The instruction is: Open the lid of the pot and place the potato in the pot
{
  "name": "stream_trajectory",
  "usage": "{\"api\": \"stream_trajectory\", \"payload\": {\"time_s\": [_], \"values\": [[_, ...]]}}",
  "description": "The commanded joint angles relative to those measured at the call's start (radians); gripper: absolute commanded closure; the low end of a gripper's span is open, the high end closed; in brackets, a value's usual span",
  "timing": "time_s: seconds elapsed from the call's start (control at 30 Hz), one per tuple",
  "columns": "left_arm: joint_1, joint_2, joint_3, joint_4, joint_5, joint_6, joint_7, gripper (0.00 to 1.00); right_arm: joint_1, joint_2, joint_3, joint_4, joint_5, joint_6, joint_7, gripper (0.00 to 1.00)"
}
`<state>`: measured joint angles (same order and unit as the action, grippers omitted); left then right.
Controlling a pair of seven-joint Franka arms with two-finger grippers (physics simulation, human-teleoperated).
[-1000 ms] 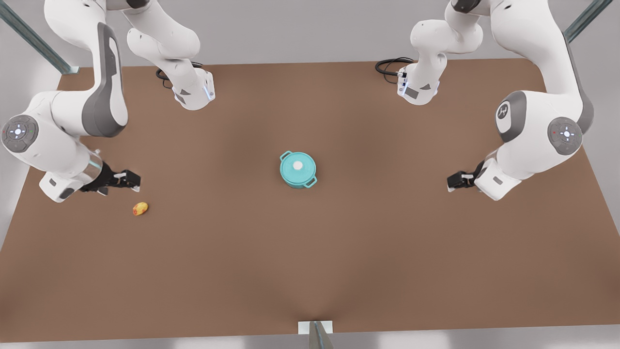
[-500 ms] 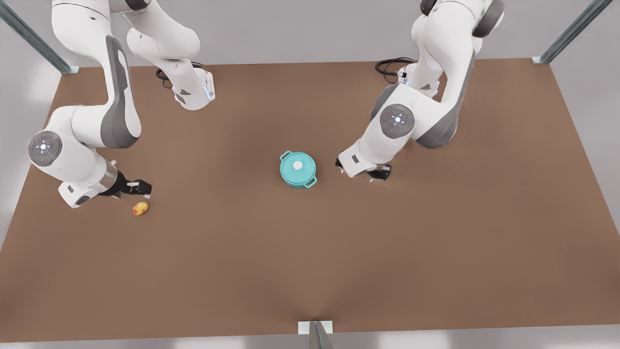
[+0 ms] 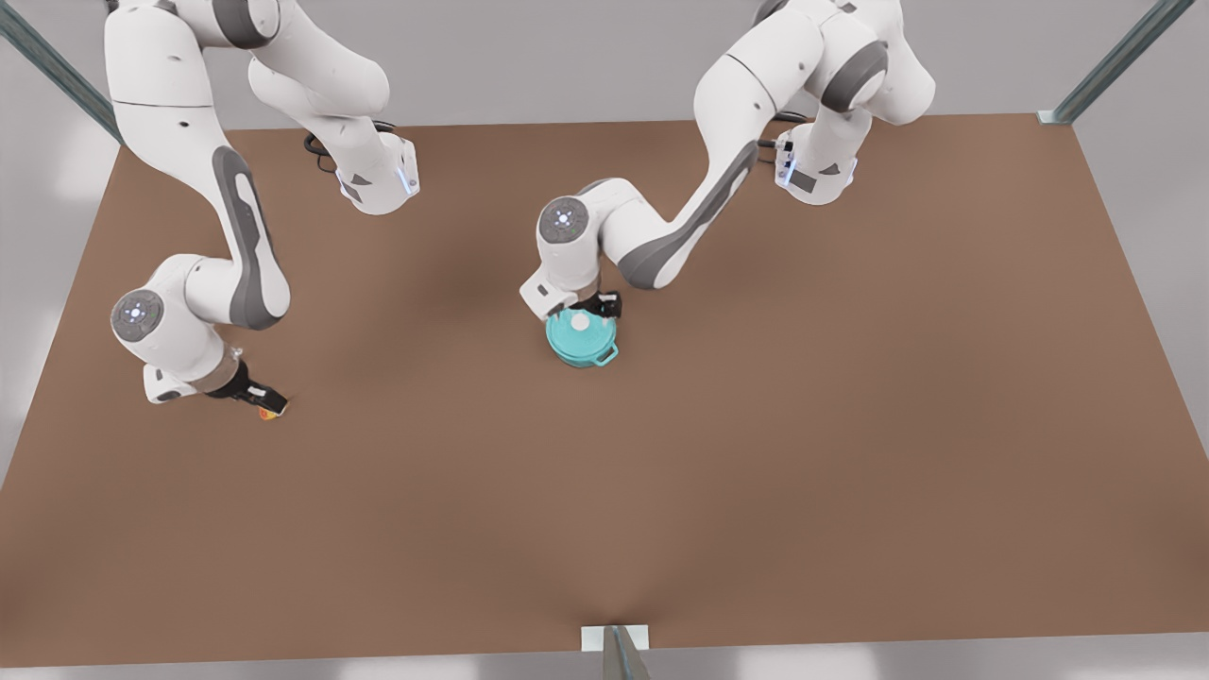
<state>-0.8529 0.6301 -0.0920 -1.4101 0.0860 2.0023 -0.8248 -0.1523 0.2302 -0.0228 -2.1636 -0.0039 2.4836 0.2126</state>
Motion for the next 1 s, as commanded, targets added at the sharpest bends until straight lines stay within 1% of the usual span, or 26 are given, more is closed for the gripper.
{"api": "stream_trajectory", "payload": {"time_s": [0.0,0.1,0.2,0.33,0.43,0.63,0.67,0.7,0.73,0.77,0.8,0.83,0.9,0.97], "values": [[-0.006,0.000,0.000,-0.012,0.027,0.065,-0.424,0.00,-0.004,0.014,0.000,-0.019,-0.001,0.161,0.134,0.00],[-0.011,0.005,0.002,-0.089,0.093,0.144,-0.425,0.00,-0.027,0.060,-0.003,-0.039,-0.001,0.202,0.133,0.00],[-0.035,0.026,0.003,-0.128,0.121,0.211,-0.473,0.00,-0.047,0.083,-0.003,-0.047,-0.007,0.231,0.125,0.00],[-0.040,0.039,0.002,-0.128,0.141,0.222,-0.482,0.00,-0.073,0.140,-0.005,-0.045,-0.008,0.284,0.122,0.00],[-0.041,0.059,0.002,-0.128,0.143,0.243,-0.481,0.00,-0.104,0.170,-0.006,-0.039,-0.045,0.285,0.108,0.00],[-0.051,0.082,0.002,-0.130,0.173,0.257,-0.482,0.00,-0.096,0.202,-0.005,-0.042,-0.042,0.305,0.093,0.00],[-0.051,0.082,0.003,-0.130,0.173,0.257,-0.476,0.06,-0.092,0.204,-0.005,-0.042,-0.041,0.305,0.094,0.00],[-0.051,0.082,0.002,-0.130,0.173,0.253,-0.474,0.20,-0.079,0.204,-0.003,-0.044,-0.039,0.305,0.094,0.00],[-0.052,0.080,0.002,-0.130,0.173,0.245,-0.474,0.27,-0.066,0.205,-0.003,-0.044,-0.038,0.304,0.096,0.00],[-0.054,0.077,0.002,-0.130,0.173,0.242,-0.474,0.32,-0.053,0.215,-0.003,-0.045,-0.038,0.302,0.097,0.00],[-0.055,0.076,0.002,-0.130,0.173,0.233,-0.473,0.42,-0.053,0.224,-0.003,-0.044,-0.038,0.304,0.097,0.00],[-0.054,0.074,0.002,-0.127,0.172,0.233,-0.471,0.49,-0.053,0.233,-0.005,-0.044,-0.039,0.304,0.099,0.00],[-0.048,0.068,0.005,-0.113,0.170,0.173,-0.433,0.56,-0.061,0.239,-0.025,-0.044,-0.044,0.302,0.093,0.00],[-0.045,0.068,0.008,-0.087,0.166,0.167,-0.438,0.57,-0.082,0.245,-0.029,-0.044,-0.065,0.301,0.091,0.00]]}}
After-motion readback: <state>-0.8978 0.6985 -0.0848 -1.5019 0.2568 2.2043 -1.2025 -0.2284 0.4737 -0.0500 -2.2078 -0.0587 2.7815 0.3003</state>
